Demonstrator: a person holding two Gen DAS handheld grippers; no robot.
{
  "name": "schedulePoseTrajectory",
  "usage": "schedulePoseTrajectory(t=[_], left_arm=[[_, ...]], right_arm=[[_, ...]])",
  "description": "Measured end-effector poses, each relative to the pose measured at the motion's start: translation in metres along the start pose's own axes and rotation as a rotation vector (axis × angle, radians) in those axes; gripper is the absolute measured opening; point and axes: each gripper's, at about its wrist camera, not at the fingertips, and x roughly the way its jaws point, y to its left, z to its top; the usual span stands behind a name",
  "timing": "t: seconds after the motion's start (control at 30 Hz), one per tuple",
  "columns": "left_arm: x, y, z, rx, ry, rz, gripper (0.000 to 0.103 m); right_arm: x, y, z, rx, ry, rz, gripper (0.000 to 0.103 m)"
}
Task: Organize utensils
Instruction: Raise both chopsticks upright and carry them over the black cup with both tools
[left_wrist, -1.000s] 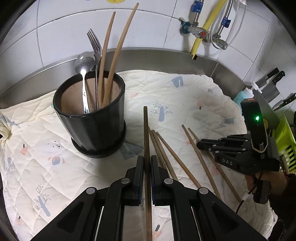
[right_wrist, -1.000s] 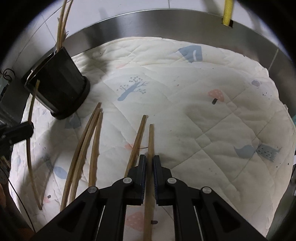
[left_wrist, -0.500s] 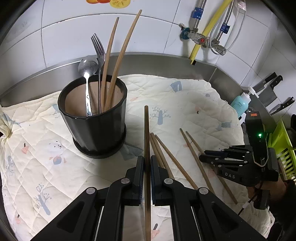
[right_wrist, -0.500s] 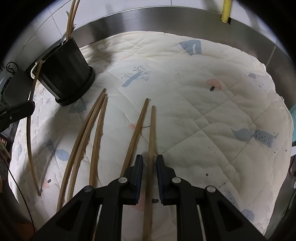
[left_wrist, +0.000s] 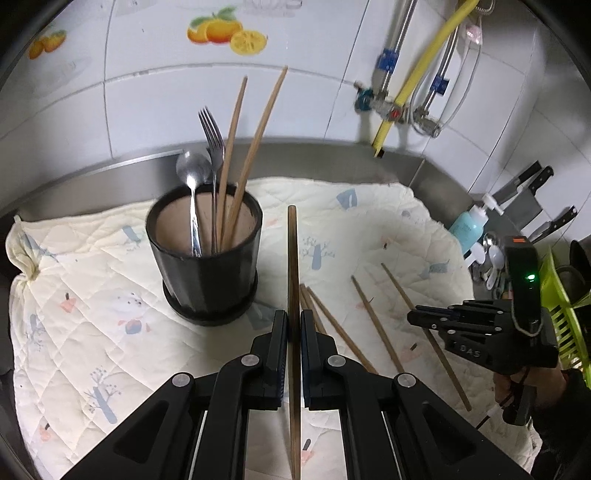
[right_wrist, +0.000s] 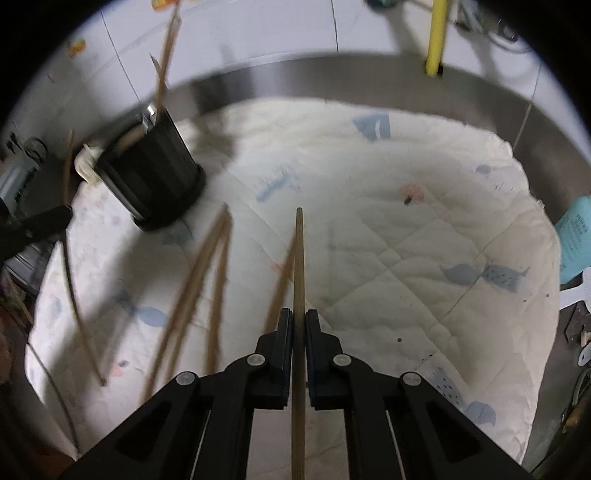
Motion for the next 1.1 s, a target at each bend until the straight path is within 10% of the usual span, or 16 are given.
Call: schedulePoseTrajectory(t=[1.1], left_arm=[[-0.127, 0.041, 0.099, -0.002, -0.332, 0.075, 0.006]], right_arm=[[-0.106, 0.095, 0.123, -0.084, -0.454, 0.248, 0.009]])
